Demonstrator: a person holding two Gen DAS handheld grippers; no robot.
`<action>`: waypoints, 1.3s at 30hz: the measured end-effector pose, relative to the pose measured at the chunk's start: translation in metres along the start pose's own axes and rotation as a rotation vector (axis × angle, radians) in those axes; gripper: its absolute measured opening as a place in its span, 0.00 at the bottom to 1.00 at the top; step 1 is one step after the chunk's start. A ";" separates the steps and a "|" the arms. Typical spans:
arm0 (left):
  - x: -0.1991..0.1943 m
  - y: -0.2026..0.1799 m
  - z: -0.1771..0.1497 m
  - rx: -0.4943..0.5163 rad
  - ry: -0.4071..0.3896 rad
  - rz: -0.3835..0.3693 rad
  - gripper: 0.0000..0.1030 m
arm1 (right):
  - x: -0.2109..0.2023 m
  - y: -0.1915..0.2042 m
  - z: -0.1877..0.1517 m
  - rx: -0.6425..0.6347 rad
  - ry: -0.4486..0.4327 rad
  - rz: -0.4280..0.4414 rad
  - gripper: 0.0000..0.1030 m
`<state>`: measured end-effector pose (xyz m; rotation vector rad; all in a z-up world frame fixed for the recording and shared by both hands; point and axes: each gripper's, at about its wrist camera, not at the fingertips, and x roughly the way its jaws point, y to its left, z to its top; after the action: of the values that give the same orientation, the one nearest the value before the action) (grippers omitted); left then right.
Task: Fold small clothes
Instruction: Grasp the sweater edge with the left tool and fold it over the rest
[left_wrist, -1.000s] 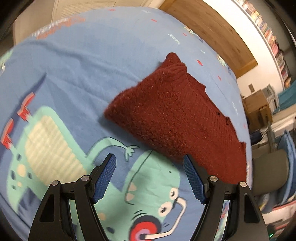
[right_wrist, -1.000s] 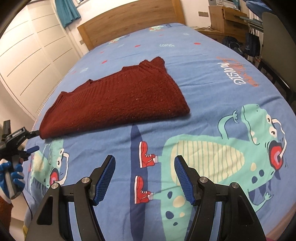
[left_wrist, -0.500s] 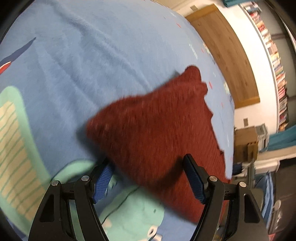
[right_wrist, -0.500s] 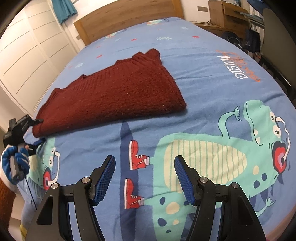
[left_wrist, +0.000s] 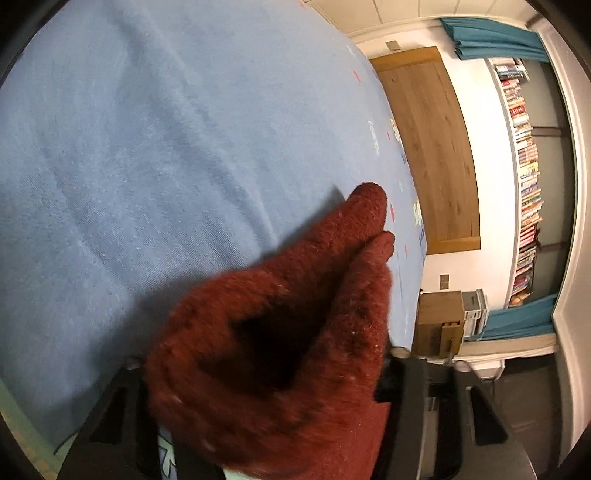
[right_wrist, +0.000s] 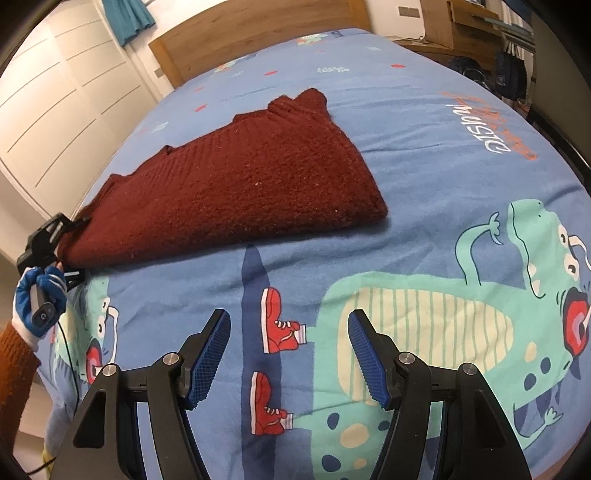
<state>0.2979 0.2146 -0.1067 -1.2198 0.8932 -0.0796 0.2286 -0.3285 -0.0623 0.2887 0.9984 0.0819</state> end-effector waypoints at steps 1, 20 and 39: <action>0.000 0.001 0.000 -0.005 0.006 -0.002 0.34 | 0.000 0.000 0.000 0.002 -0.002 0.004 0.66; -0.012 -0.080 -0.014 0.070 -0.004 -0.018 0.23 | -0.032 -0.028 -0.001 0.064 -0.075 0.067 0.66; 0.061 -0.199 -0.116 0.132 0.141 -0.175 0.23 | -0.067 -0.081 -0.005 0.156 -0.172 0.104 0.66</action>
<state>0.3448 0.0175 0.0189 -1.1764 0.8877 -0.3636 0.1832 -0.4181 -0.0325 0.4829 0.8197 0.0724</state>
